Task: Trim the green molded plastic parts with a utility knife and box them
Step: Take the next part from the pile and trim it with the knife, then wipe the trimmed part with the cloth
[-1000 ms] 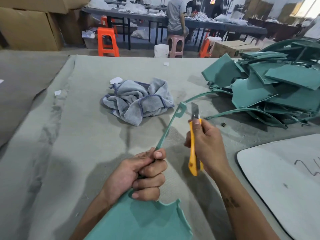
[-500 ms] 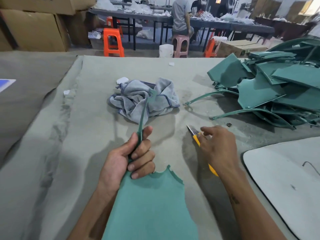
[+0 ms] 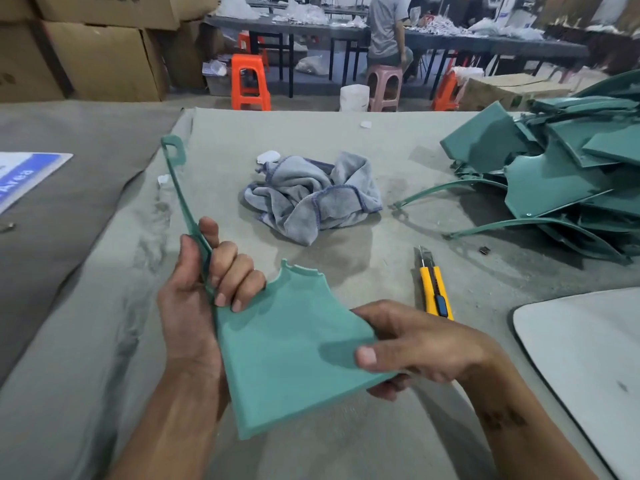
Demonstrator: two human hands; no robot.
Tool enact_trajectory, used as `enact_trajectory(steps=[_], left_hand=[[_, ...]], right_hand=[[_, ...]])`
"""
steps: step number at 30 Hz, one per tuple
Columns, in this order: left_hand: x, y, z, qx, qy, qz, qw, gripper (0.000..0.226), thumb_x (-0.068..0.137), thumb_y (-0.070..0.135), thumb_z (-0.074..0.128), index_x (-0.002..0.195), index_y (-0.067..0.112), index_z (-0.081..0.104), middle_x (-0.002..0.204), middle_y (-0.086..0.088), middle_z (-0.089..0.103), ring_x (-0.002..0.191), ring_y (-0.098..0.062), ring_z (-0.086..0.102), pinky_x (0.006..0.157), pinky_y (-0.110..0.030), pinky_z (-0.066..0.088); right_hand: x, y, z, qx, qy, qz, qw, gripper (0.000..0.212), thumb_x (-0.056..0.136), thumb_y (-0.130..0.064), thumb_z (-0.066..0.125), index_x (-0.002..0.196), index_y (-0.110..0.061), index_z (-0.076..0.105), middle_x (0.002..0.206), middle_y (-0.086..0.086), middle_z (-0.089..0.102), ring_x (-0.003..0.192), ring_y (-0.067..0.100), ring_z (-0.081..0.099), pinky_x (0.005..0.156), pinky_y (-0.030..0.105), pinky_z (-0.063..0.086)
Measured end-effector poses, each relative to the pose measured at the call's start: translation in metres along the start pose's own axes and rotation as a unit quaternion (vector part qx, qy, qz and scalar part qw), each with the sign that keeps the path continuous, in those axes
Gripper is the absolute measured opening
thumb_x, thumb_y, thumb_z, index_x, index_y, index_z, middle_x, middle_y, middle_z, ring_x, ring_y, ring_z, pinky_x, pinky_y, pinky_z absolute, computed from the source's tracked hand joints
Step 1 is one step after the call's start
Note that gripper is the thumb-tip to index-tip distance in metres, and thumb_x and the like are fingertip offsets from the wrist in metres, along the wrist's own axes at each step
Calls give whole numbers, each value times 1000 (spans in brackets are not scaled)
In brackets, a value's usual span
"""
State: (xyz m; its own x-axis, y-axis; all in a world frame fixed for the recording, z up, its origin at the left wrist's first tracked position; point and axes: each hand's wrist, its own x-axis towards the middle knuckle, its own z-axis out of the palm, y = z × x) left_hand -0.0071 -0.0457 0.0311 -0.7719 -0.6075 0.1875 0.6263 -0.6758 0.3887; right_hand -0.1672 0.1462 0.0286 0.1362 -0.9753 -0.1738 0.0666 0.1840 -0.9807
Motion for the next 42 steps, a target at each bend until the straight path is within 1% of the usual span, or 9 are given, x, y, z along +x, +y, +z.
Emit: enact_trajectory(steps=[3, 8, 13, 20, 26, 32, 35, 37, 42], left_hand=[[-4, -5, 9, 34, 56, 12, 998, 31, 101, 43, 43, 104, 28, 70, 62, 11, 38, 52, -3, 41, 53, -16, 43], [-3, -25, 22, 134, 133, -80, 979, 36, 94, 36, 55, 119, 16, 72, 118, -12, 74, 104, -29, 72, 86, -44, 61], [-13, -51, 30, 342, 129, -139, 921, 23, 100, 5, 56, 120, 13, 65, 109, -16, 76, 91, -32, 76, 66, -39, 63], [-3, -45, 29, 167, 273, -33, 947, 22, 95, -9, 48, 102, 2, 65, 88, -15, 75, 67, -23, 73, 58, -32, 61], [-3, -36, 16, 181, 350, -14, 919, 23, 91, -5, 50, 94, 12, 65, 84, -9, 75, 60, -20, 70, 49, -30, 57], [1, -42, 20, 196, 342, -28, 918, 28, 92, -11, 48, 99, 7, 68, 78, -12, 75, 56, -22, 71, 46, -30, 57], [7, -42, 23, 195, 340, -50, 919, 28, 92, -11, 49, 101, 7, 68, 80, -14, 76, 57, -25, 72, 44, -31, 57], [10, -41, 22, 185, 337, -59, 921, 27, 91, -12, 49, 99, 6, 68, 80, -14, 76, 58, -25, 72, 45, -32, 58], [10, -42, 22, 135, 336, -84, 929, 28, 90, -14, 46, 100, 2, 68, 87, -15, 78, 67, -23, 75, 52, -32, 59]], right_hand=[[3, 1, -1, 5, 44, -36, 998, 23, 92, -16, 76, 109, -2, 69, 78, 1, 67, 48, 8, 53, 39, 24, 32], [12, 1, -3, 56, 291, -126, 947, 31, 79, -14, 85, 108, -7, 74, 77, 9, 66, 46, 14, 50, 41, 20, 35], [12, 1, -8, 11, 409, -131, 903, 27, 79, -14, 84, 103, -6, 75, 79, 11, 68, 55, 19, 55, 49, 25, 42], [45, -35, -45, -193, 616, -128, 753, 30, 89, -25, 83, 115, -20, 70, 106, -2, 75, 104, 19, 71, 90, 32, 56], [99, -108, -107, -657, 282, 182, 675, 118, 70, -64, 83, 161, -54, 8, 174, -3, -15, 158, 40, -16, 122, 65, 15], [179, -141, -132, -750, 115, 322, 566, 151, 60, -57, 95, 153, -60, -24, 168, -2, -35, 155, 42, -25, 118, 73, 17], [206, -132, -129, -741, 70, 286, 603, 98, 90, -35, 76, 163, -47, 10, 175, 7, 4, 159, 39, 10, 122, 57, 25], [215, -119, -127, -760, 24, 259, 596, 28, 104, -21, 53, 132, -21, 54, 130, 16, 57, 124, 29, 50, 98, 35, 38], [189, -114, -126, -708, 210, 115, 664, 7, 79, -15, 61, 81, -20, 57, 80, 2, 63, 76, 29, 57, 58, 33, 42]])
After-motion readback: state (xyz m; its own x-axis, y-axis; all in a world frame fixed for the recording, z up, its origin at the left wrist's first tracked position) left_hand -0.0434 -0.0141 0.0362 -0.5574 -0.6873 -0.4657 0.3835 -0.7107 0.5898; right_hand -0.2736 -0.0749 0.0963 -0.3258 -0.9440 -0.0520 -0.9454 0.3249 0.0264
